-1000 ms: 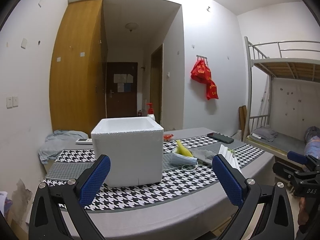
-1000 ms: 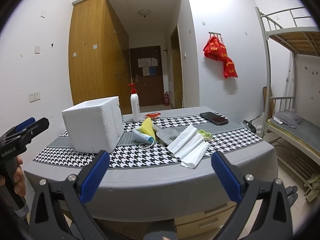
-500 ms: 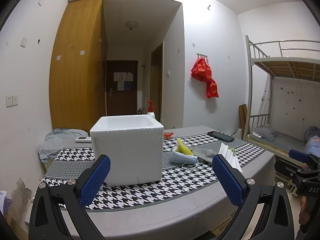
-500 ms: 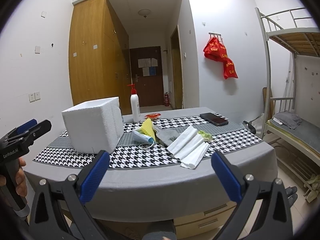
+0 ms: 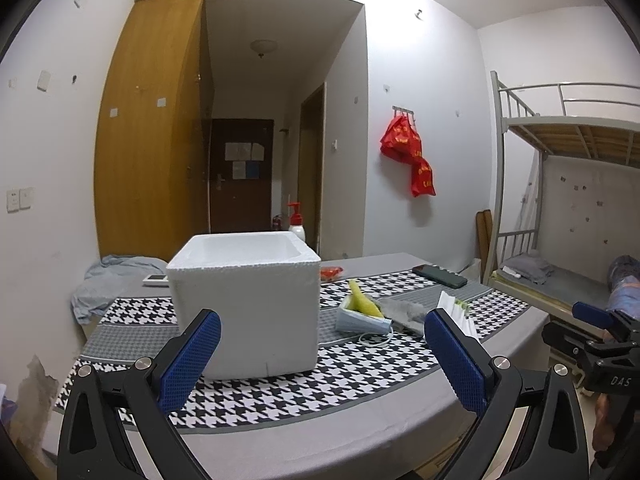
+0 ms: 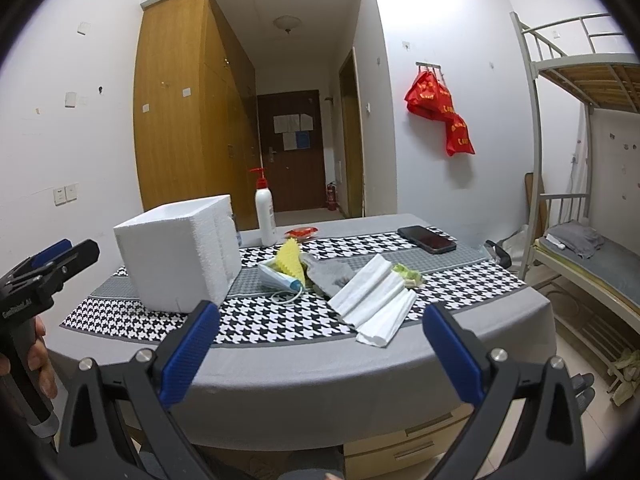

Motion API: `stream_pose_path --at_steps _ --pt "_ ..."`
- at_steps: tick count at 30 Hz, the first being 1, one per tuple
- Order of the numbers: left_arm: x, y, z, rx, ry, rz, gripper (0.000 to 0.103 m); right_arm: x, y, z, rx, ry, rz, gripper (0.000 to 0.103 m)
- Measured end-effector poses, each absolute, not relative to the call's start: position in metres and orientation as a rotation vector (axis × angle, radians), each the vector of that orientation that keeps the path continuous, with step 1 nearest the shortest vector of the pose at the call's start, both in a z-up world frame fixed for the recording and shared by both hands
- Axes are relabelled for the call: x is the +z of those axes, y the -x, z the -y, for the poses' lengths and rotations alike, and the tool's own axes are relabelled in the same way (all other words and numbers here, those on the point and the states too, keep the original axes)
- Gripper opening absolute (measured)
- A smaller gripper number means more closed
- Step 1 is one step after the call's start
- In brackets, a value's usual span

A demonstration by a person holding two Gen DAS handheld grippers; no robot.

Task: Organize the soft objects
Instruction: 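Move the left tool toward the folded white paper towels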

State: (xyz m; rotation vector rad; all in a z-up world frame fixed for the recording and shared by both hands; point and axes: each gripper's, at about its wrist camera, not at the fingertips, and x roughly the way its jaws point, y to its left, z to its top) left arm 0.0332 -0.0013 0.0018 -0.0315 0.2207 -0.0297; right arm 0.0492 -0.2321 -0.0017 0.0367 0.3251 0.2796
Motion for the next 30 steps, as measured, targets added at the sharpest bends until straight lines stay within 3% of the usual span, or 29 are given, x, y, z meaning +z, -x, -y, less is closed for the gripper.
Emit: stream_pose_path --at_steps 30 --pt "-0.017 -0.134 0.071 -0.236 -0.057 -0.395 0.102 -0.028 -0.136 0.271 0.222 -0.077 -0.475 0.102"
